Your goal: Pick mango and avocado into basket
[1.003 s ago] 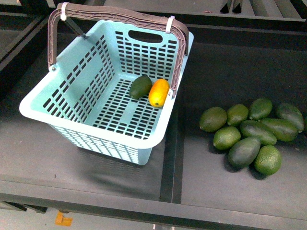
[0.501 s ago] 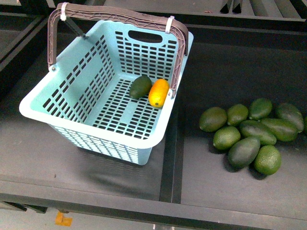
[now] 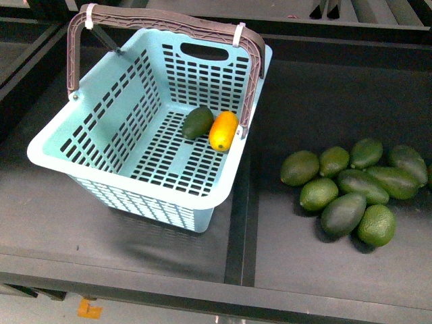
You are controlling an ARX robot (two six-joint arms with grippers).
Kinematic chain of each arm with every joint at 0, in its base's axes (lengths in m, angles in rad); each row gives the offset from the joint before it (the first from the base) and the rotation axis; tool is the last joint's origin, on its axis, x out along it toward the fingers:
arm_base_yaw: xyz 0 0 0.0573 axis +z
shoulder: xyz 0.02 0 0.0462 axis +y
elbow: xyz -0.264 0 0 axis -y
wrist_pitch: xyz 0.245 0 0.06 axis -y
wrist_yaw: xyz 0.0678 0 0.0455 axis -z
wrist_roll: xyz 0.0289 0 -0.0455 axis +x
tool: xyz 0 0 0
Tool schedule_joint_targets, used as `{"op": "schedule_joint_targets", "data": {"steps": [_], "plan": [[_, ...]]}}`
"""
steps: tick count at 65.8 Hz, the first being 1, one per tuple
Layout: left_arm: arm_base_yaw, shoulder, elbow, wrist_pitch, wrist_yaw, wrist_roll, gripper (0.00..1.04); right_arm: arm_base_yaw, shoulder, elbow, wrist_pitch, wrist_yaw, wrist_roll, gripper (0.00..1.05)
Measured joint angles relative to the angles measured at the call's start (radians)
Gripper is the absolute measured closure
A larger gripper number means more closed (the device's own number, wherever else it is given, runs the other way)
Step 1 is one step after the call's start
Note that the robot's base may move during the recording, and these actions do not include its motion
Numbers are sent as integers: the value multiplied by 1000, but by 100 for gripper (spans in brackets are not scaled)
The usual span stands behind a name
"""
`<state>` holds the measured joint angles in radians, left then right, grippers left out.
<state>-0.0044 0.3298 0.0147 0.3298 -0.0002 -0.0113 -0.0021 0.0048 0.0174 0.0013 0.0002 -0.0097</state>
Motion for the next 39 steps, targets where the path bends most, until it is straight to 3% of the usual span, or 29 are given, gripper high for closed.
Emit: {"op": "schedule_joint_targets", "data": {"steps": [27,32,39], "plan": [[0,-155,0,-155,0,0,103,0,0,0,0,0,0,9],[0,-287,0,-314,0,0,103,0,0,0,0,0,0,9],[0,-322,0,-327,0,0,103,0,0,0,0,0,0,9]]}}
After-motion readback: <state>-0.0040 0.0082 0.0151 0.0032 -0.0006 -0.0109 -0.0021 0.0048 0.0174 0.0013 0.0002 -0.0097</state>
